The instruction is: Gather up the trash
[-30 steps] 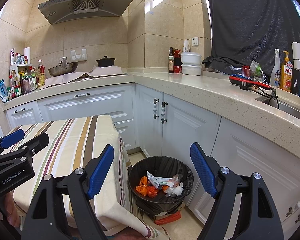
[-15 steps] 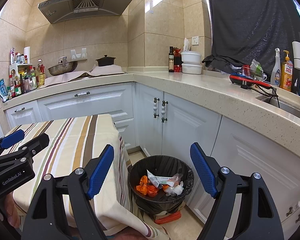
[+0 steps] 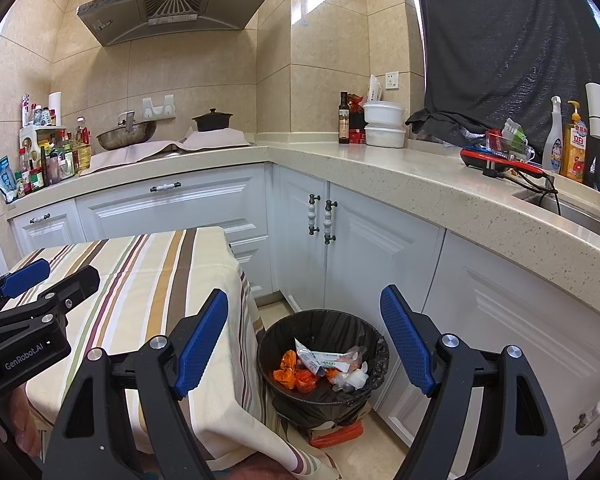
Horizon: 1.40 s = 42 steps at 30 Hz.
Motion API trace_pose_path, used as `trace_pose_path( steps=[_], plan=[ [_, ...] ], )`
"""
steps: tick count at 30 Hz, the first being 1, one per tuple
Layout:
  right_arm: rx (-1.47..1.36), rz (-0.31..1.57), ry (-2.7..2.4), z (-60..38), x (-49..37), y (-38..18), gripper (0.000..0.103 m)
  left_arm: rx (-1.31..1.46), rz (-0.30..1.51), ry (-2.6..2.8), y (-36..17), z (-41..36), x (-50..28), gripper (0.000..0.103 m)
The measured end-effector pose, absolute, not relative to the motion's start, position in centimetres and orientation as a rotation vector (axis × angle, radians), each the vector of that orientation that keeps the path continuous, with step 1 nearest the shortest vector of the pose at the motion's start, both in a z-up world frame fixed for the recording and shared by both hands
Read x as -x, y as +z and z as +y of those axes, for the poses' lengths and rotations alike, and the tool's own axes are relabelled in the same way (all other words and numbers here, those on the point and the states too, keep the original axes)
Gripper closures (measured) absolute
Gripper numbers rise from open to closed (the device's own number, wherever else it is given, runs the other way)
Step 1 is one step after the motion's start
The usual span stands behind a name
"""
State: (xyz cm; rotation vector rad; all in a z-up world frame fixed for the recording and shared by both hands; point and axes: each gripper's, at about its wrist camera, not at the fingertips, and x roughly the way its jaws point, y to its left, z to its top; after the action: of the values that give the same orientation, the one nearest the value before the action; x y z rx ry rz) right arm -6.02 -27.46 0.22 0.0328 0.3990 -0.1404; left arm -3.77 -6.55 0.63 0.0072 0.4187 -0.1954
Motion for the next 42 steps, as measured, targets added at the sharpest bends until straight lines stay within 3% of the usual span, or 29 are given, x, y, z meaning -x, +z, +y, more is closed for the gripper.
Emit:
trace_pose_path(
  steps=[17,25,42],
  plan=[
    [-0.033,0.401,-0.136,-27.1,6.3,-0.3,0.027,-0.018,0.412,-0.188,0.5,-6.9,4.0,0.02],
    [-0.03,0.408,-0.129,-26.7,6.2,-0.7,0.027,-0.016,0.396,-0.165,0.8,-6.5,4.1,0.005],
    [-0.014,0.448,-0.068,-25.5,3.5,-1.2,0.025,-0.037,0.471,-0.071,-0.3,-3.8,0.9,0.005]
  ],
)
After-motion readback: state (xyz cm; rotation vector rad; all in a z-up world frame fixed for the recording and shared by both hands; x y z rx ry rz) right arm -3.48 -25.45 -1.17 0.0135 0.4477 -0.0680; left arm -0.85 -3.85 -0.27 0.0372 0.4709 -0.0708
